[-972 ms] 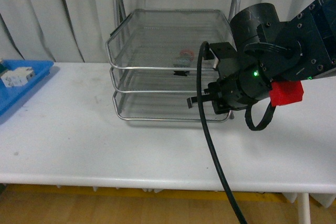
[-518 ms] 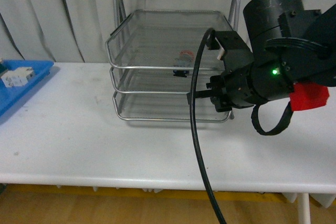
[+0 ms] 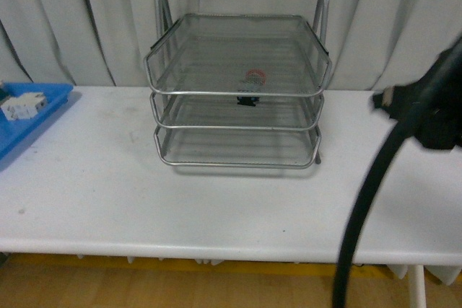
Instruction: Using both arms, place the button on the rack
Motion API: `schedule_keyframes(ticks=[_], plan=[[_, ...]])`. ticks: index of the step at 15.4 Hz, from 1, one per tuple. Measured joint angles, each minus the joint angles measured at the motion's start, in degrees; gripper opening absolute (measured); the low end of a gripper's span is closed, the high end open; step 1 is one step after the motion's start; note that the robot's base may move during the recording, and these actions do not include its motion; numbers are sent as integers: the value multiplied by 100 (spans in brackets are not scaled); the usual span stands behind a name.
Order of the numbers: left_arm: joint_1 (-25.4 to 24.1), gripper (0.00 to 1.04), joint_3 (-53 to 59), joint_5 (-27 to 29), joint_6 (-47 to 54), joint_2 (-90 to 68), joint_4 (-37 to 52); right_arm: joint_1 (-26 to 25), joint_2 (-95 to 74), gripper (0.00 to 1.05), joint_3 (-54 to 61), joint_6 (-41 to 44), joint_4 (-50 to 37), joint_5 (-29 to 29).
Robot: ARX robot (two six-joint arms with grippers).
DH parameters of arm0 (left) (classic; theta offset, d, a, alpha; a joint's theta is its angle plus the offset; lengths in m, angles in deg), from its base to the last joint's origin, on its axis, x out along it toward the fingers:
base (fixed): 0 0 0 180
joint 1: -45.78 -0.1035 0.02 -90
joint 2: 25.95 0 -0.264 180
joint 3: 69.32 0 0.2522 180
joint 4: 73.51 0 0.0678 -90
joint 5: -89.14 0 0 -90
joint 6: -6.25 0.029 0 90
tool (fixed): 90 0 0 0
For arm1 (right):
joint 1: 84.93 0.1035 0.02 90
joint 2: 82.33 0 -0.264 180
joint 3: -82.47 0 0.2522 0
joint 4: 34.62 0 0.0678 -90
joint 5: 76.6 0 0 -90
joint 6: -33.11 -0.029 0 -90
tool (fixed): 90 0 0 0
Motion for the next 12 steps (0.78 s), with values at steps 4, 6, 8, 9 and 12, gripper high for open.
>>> schedule_keyframes(ticks=[4, 6, 8, 9, 12], plan=[[-7, 98, 0, -2, 0, 0, 0, -1572, 2861, 2, 1856, 894, -315, 890], [-7, 98, 0, -7, 0, 0, -2, -1515, 4050, 2, 2315, 975, 247, 734], [-7, 98, 0, -2, 0, 0, 0, -1526, 4568, 2, 2496, 1014, 339, 732], [-7, 98, 0, -4, 0, 0, -2, -1526, 4656, 2, 2542, 1016, 407, 732], [-7, 98, 0, -4, 0, 0, 0, -1526, 5040, 2, 2767, 1019, 654, 734]])
